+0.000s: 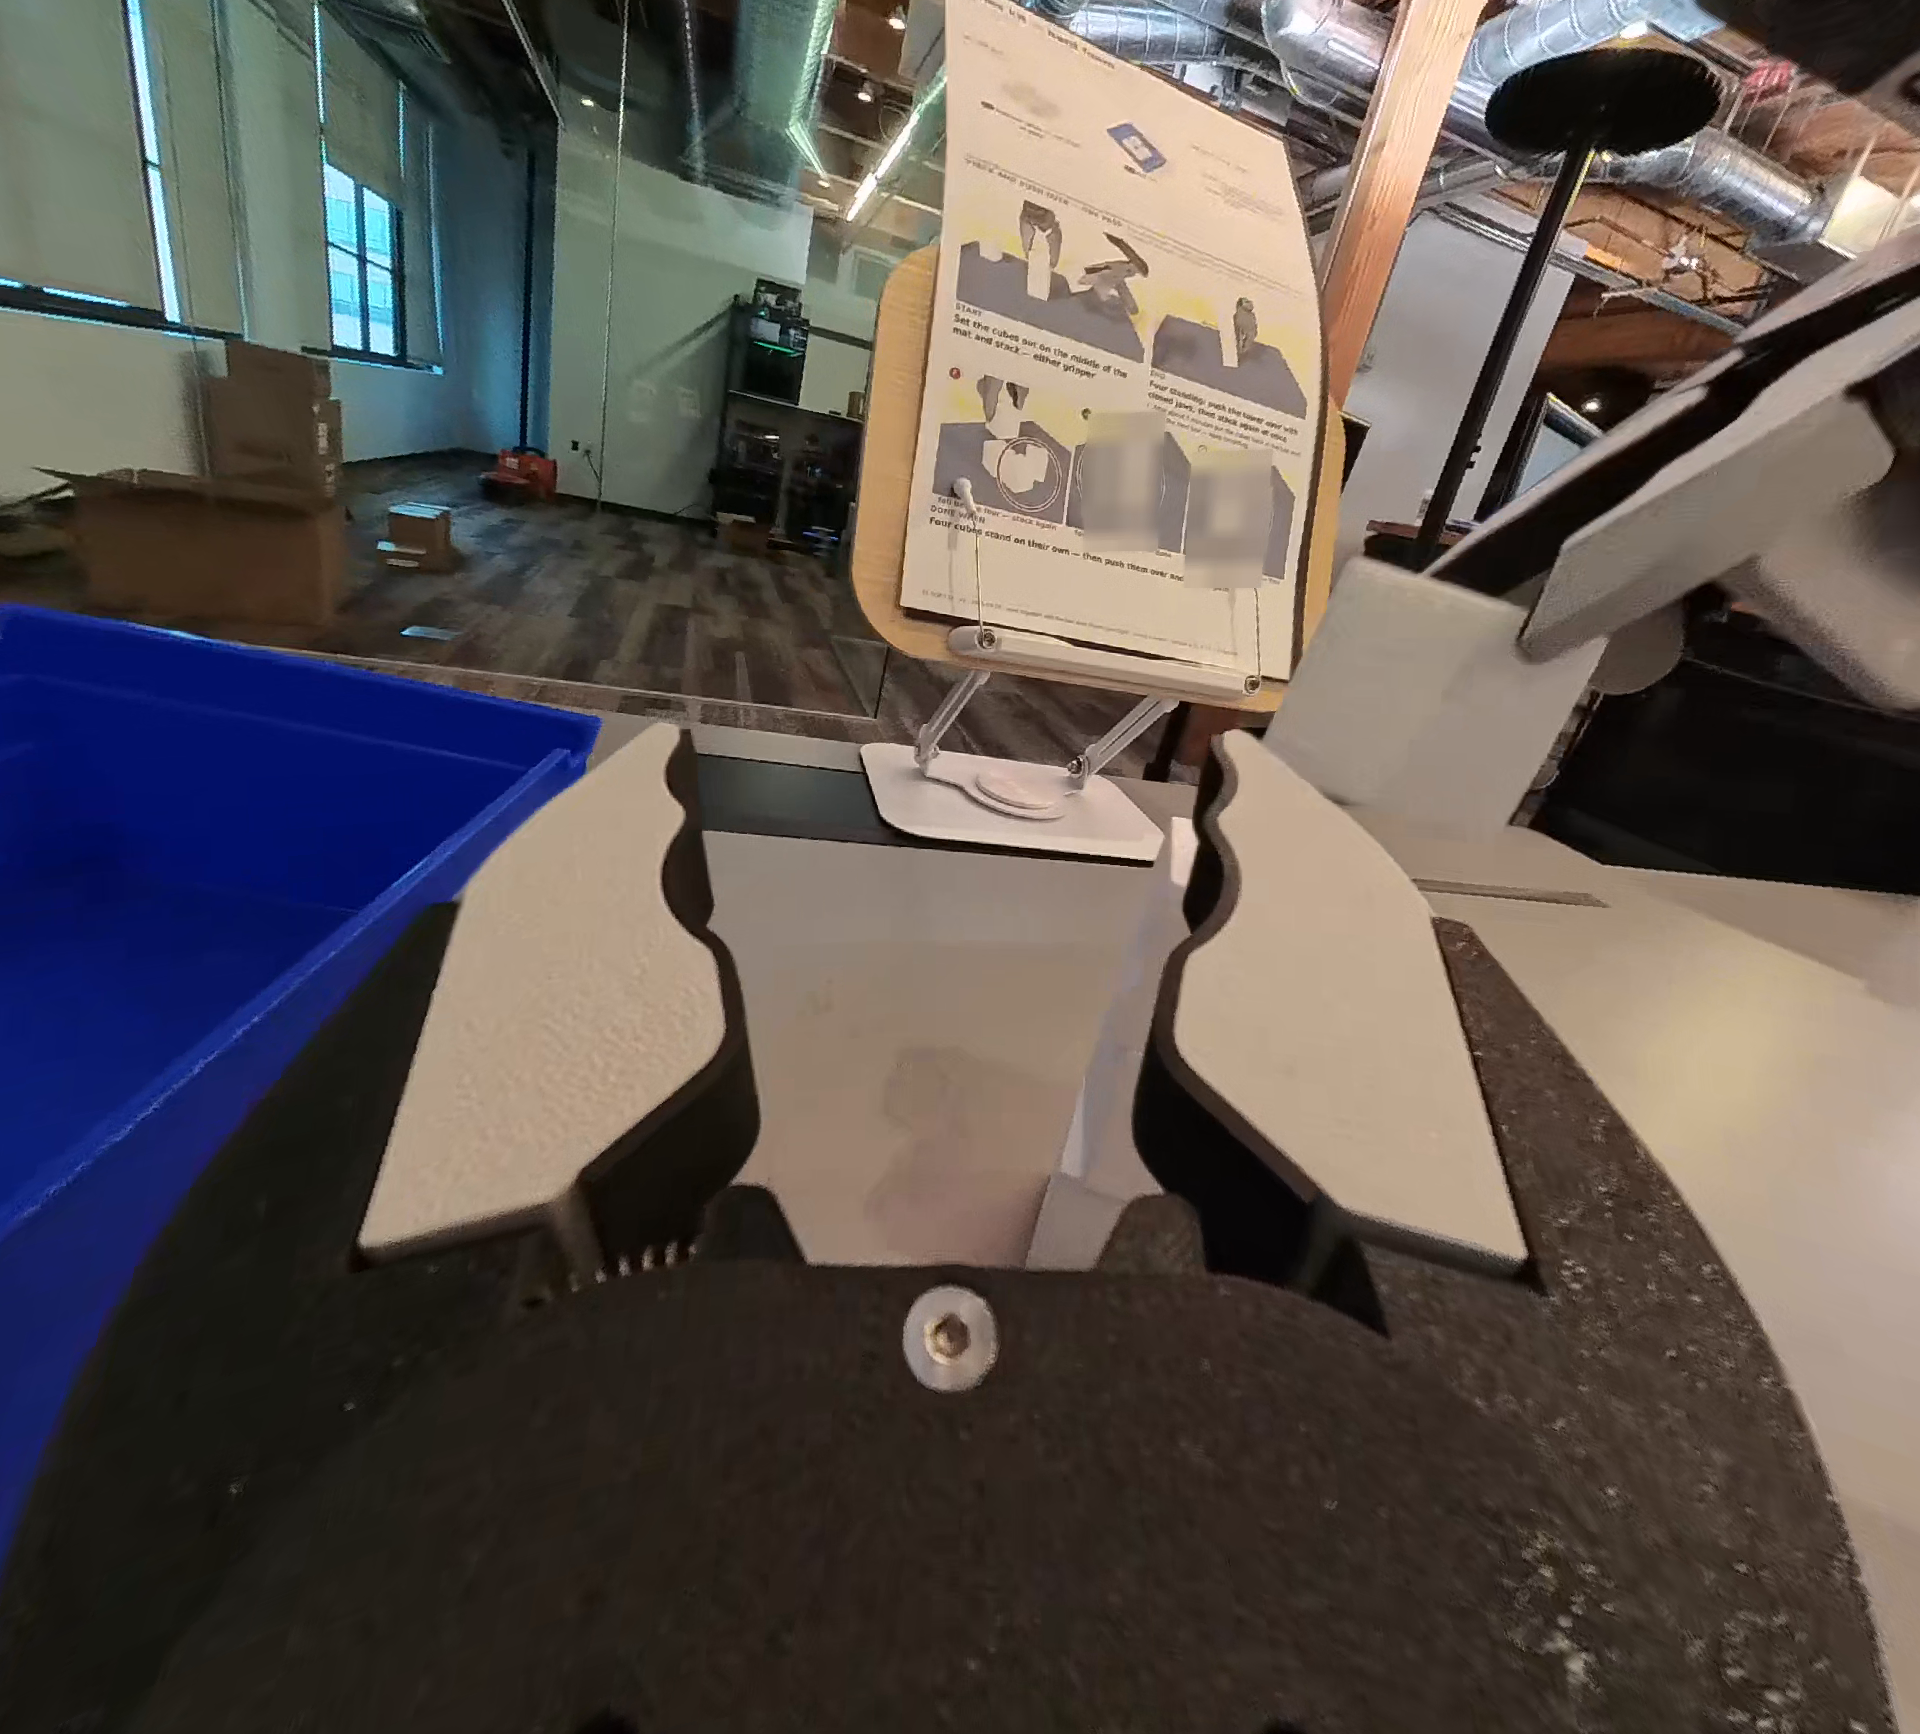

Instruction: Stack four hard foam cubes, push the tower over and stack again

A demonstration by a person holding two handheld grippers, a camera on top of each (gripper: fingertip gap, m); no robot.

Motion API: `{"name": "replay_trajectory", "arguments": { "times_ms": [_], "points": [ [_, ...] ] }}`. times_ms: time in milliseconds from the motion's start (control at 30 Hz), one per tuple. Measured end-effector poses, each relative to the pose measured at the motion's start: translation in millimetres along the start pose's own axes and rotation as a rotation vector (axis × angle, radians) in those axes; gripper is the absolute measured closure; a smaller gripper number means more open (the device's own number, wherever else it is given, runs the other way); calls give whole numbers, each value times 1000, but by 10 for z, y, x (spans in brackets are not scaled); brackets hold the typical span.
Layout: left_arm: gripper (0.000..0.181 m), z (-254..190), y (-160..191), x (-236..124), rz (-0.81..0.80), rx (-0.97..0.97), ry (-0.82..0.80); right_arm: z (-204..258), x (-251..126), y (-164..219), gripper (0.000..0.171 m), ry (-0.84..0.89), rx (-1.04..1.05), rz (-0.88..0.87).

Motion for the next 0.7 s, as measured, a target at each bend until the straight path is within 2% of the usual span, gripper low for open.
{"name": "replay_trajectory", "arguments": {
  "times_ms": [133, 400, 533, 700],
  "points": [
    [91, 34, -10, -19, -19, -57, 15, 32, 176, 29, 114, 66, -77, 101],
    [92, 7, -26, -20, -16, -59, 35, -13, 308, 48, 113, 114, -124, 128],
    [89, 34, -81, -58, -53, -85, 23, -7, 184, -10, 101, 79, -125, 22],
    [91, 62, -71, -82, -32, -100, 8, -293, -400, 35, 100, 144, -207, -272]
  ]
}}
Point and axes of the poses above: each gripper's, where its closed fingertips meet, x out along the fingers, y out of its underside, z = x × y across the jaws, the point moved 2 cm from there along -x, back along the fingers, and after that the axes turned 11 degrees about y, right-handed, at the moved point
